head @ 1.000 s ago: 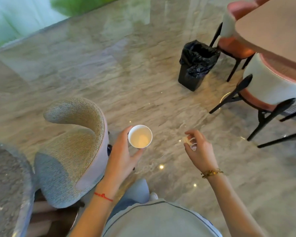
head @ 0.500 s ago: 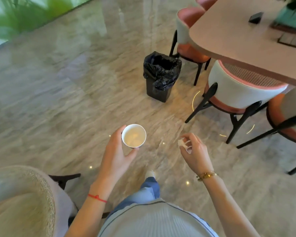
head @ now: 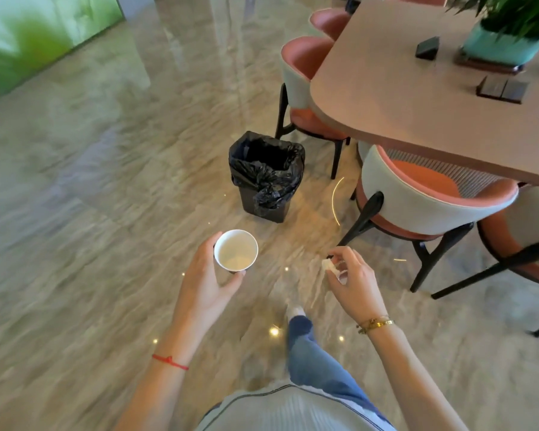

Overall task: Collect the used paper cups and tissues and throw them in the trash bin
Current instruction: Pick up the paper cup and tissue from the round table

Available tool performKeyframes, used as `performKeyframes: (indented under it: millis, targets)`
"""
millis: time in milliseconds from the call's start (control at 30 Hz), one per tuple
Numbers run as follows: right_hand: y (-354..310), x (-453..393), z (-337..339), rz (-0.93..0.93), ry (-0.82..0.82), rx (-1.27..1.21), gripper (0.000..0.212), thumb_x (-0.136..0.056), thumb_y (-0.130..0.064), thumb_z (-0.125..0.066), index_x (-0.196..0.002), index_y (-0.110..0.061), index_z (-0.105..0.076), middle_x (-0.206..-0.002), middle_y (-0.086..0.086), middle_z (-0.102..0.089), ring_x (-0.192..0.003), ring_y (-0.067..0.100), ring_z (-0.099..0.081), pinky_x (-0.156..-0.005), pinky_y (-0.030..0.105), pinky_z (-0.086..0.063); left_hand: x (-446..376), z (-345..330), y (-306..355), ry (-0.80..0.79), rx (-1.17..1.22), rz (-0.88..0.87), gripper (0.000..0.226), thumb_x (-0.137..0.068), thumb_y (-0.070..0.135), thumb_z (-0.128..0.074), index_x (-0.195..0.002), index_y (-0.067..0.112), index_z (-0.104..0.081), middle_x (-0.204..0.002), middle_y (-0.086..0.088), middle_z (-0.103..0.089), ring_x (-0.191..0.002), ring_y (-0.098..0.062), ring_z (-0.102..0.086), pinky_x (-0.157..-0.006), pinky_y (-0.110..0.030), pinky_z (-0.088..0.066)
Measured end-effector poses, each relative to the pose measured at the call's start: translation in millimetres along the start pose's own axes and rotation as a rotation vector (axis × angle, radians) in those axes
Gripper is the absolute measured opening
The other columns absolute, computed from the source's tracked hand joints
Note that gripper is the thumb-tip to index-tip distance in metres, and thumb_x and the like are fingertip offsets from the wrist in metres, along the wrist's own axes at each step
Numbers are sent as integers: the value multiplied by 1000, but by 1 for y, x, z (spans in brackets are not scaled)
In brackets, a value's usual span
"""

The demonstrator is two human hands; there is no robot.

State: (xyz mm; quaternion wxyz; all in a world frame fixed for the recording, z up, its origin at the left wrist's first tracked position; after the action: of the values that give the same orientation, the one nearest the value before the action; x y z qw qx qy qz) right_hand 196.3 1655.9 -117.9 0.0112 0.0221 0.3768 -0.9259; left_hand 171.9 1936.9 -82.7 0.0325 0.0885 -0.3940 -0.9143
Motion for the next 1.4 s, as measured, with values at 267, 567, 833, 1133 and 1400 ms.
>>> performKeyframes:
  millis: [267,567,833,1133,1400]
  targets:
    - [21,-176,-28,9,-34,28,22,-85,-18,-62,-105,-21,-53,-97,-6,-54,-83,11,-55,-77,33,-53,-161,-41,-19,14,-5,48,74,-78,33,-76,-141,24,-38,-138,5,-50,-120,-20,-53,-99,-40,-46]
    - [4,-405,-39,22,-96,-15,20,-89,-21,-57,-109,-23,-54,-99,-4,-54,-87,13,-55,-81,32,-51,-380,-75,-21,20,16,56,71,-76,26,-80,-136,19,-42,-134,3,-53,-118,-20,-52,-98,-36,-45]
    - [14,-563,-80,-50,-120,9,18,-91,-27,-54,-109,-24,-53,-98,-5,-52,-80,7,-51,-70,21,-41,-544,-105,-49,-24,11,60,68,-74,26,-80,-133,17,-46,-126,4,-53,-108,-16,-51,-87,-26,-39]
    - [33,-690,-144,-246,-115,52,22,-91,-22,-53,-113,-21,-51,-109,-3,-53,-84,10,-51,-73,22,-40,-701,-167,-116,-237,56,81,69,-72,20,-82,-130,18,-45,-121,13,-44,-112,-15,-48,-89,-25,-35]
    - [53,-755,-192,-461,-184,58,35,-91,-28,-55,-124,-19,-47,-123,3,-53,-104,19,-56,-87,30,-48,-791,-226,-172,-455,43,160,78,-71,18,-83,-136,16,-40,-134,-2,-48,-122,-23,-49,-102,-40,-42]
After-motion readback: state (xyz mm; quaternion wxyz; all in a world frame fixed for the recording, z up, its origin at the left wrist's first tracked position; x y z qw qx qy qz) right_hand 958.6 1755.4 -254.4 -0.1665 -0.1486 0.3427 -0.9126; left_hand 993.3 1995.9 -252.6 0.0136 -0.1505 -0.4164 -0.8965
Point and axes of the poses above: each hand's wrist, its own x-axis away from the middle knuckle, its own z-axis out of the back of the hand, y = z × x, the point moved 7 cm from there along -x, towards the middle knuckle
